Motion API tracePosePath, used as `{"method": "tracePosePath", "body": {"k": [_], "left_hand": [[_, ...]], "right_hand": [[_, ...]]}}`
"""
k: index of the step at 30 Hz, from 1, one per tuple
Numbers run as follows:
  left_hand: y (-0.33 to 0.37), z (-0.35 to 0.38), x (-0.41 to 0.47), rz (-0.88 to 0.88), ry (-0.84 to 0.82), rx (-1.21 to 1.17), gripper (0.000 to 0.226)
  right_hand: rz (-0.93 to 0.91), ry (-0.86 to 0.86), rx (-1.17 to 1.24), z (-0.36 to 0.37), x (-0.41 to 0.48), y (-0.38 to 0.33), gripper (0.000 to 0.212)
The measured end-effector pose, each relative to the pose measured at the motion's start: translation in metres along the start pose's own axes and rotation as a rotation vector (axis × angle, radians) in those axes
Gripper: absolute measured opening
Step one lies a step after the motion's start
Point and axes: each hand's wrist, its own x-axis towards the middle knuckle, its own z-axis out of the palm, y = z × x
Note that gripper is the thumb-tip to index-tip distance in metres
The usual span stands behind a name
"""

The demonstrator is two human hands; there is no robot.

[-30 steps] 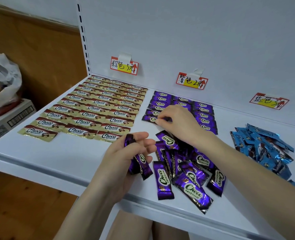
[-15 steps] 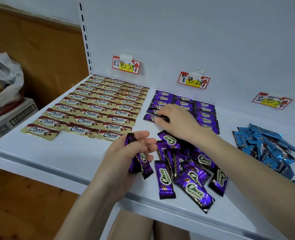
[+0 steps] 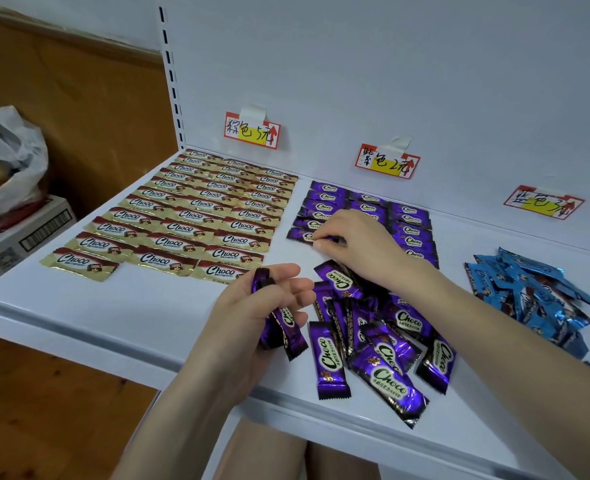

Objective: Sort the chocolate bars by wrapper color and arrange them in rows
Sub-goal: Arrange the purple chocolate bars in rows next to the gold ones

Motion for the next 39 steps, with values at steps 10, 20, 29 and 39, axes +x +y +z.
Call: {"method": "tracePosePath", "body": {"k": [10, 20, 29, 39], "left_hand": [[-0.001, 0.002, 0.003, -0.003, 0.007, -0.032, 0.021], [0.003, 0.007, 0.006, 0.008, 0.068, -0.258, 0.023], [-0.01, 0.021, 0.012, 0.084, 0.041, -0.249, 0.019], [-0.021, 0.029, 0.012, 0.082, 0.02, -0.243, 0.015]], "right_hand": [[0.01, 0.016, 0.023, -0.001, -0.001, -0.002, 0.022], [0.032, -0.016, 0.126, -0.005, -0.064, -0.011, 0.047], [0.038, -0.035, 0.07, -0.005, -0.1, -0.016, 0.054], [0.04, -0.005, 0.057, -0.001, -0.105, -0.016, 0.06]]}}
